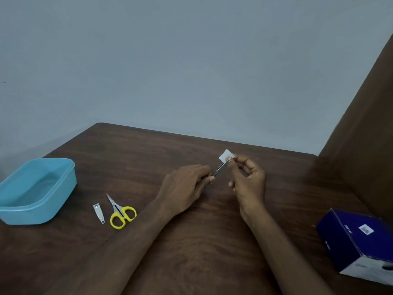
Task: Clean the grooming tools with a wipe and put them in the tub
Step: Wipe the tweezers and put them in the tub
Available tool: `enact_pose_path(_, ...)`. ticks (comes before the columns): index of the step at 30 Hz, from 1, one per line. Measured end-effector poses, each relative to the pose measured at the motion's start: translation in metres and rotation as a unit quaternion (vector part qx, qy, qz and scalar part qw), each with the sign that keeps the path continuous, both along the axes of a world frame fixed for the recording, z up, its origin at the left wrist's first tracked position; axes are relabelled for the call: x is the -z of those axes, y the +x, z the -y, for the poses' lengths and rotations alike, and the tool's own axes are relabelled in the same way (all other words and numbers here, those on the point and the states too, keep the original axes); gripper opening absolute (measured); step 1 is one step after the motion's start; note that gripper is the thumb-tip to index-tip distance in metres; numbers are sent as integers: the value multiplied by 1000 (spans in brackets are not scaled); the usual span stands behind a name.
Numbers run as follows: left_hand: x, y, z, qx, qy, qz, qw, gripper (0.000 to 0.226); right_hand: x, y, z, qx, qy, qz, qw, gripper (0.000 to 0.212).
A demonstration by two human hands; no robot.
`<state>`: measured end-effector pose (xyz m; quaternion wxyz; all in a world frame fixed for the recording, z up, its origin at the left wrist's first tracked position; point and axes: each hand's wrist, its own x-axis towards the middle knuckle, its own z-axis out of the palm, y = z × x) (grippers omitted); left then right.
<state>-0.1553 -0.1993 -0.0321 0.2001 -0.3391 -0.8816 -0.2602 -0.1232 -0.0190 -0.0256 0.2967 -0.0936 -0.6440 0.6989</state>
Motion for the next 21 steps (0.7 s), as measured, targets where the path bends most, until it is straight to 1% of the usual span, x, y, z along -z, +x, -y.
enact_pose_path(3, 0, -1, 1, -4, -3, -3, 1000, 22, 3, -3, 0, -11, 14, 21, 1000, 9)
enact_pose_path(7, 3, -4, 1, 0, 15, 3, 1000, 21, 5, -2, -1, -63, 62, 40, 995, 5)
enact_pose_path(12, 3, -7, 3, 7, 38, 16, 999, 21, 4, -1, -2, -94, 91, 52, 990, 10)
enact_pose_path(21, 4, -8, 3, -11, 41, 41, 998, 20, 3, 2, 1, -110, 86, 61, 988, 4)
